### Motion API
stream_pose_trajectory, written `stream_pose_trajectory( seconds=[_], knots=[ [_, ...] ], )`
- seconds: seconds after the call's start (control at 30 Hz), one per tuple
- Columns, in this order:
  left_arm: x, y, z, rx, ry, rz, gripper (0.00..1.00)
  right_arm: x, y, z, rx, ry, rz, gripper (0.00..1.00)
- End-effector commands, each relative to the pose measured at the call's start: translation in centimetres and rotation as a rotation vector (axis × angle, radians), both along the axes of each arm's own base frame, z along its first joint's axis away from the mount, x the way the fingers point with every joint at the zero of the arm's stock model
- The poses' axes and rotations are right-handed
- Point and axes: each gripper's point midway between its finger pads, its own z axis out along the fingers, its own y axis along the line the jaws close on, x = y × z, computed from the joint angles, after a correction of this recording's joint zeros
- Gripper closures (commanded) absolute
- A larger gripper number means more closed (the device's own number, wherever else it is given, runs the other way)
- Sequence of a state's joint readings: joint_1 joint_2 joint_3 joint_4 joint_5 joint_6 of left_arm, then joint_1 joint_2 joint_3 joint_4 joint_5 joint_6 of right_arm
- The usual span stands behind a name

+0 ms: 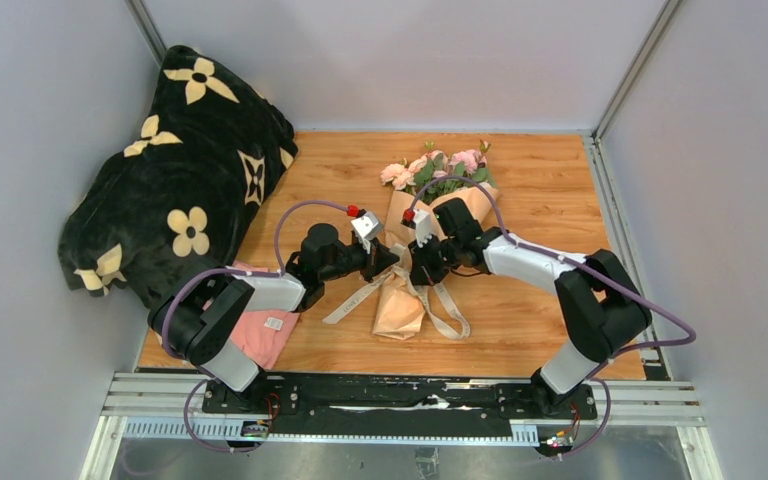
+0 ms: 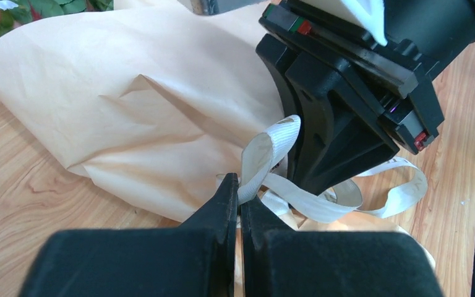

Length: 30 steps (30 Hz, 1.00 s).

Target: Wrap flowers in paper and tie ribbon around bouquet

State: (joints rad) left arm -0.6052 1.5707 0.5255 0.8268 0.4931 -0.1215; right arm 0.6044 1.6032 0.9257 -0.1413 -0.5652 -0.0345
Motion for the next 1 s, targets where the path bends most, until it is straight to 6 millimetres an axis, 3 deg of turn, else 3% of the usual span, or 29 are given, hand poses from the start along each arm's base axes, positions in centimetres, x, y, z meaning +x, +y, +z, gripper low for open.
stream_pose_trajectory(
  seconds=[0.0,0.37,0.53,0.7,0.73,0.83,0.87,0.97],
  knots=[
    [-0.1,0.4,-0.1,0.016,-0.018,0.009,1.00,0.3,-1.2,1.1,-0.030,-0.034,-0.044,1.00],
    [-0.7,1.0,-1.6,0.067,-0.022,-0.006,1.00,1.2,-4.2,3.3,-0.041,-0.059,-0.208,0.97],
    [-0.8,1.1,-1.8,0.075,-0.025,-0.013,1.00,1.9,-5.3,3.0,-0.050,-0.058,-0.266,1.00],
    [-1.3,1.1,-1.9,0.078,-0.024,-0.035,1.00,2.3,-5.2,3.0,-0.038,-0.060,-0.271,1.00],
    [-1.4,1.1,-1.9,0.078,-0.023,-0.042,0.96,2.3,-5.0,3.1,-0.028,-0.061,-0.264,1.00],
    [-1.4,1.2,-1.2,0.080,-0.040,-0.046,0.58,1.8,-4.5,3.1,-0.005,-0.045,-0.239,1.00],
    [-1.1,1.4,-0.9,0.082,-0.044,-0.041,0.51,1.6,-4.5,2.9,-0.005,-0.036,-0.235,1.00],
    [-0.5,2.0,0.3,0.074,-0.024,-0.052,0.47,1.1,-4.6,2.7,-0.007,-0.029,-0.231,1.00]
  ],
)
